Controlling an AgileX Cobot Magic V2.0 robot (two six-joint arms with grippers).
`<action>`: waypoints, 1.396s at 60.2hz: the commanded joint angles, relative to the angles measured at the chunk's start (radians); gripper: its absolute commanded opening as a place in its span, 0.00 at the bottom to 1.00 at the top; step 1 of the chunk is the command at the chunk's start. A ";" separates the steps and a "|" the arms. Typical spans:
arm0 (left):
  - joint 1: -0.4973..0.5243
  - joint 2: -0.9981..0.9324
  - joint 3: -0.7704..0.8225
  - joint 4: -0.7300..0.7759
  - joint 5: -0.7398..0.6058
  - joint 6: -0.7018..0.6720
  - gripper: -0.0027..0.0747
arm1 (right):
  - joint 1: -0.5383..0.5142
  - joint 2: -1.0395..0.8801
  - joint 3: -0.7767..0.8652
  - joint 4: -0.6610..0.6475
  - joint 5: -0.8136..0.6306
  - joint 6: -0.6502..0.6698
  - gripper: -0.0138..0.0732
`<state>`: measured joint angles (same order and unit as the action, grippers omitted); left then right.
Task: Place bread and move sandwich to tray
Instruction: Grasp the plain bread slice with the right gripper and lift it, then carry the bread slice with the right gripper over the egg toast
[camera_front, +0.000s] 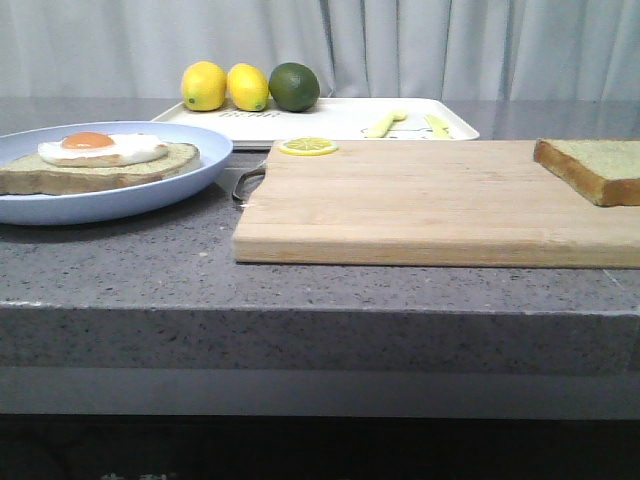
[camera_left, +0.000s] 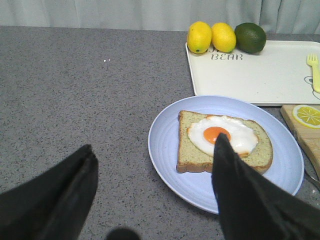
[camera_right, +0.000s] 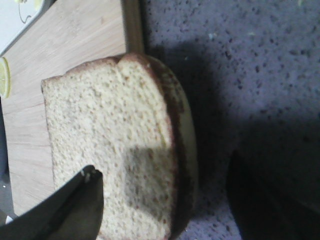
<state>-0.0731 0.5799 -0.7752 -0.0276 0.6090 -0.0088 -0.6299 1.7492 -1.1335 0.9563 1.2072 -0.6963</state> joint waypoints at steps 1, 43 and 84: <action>0.000 0.008 -0.034 0.000 -0.084 -0.006 0.66 | 0.005 -0.014 -0.025 0.047 0.128 -0.027 0.78; 0.000 0.008 -0.034 0.002 -0.103 -0.006 0.66 | 0.061 -0.113 -0.025 0.076 0.128 -0.044 0.21; 0.000 0.008 -0.034 -0.001 -0.103 -0.006 0.66 | 0.408 -0.317 -0.025 0.386 0.004 -0.018 0.21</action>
<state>-0.0731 0.5799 -0.7752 -0.0253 0.5859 -0.0088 -0.2888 1.4647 -1.1362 1.2191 1.1977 -0.7122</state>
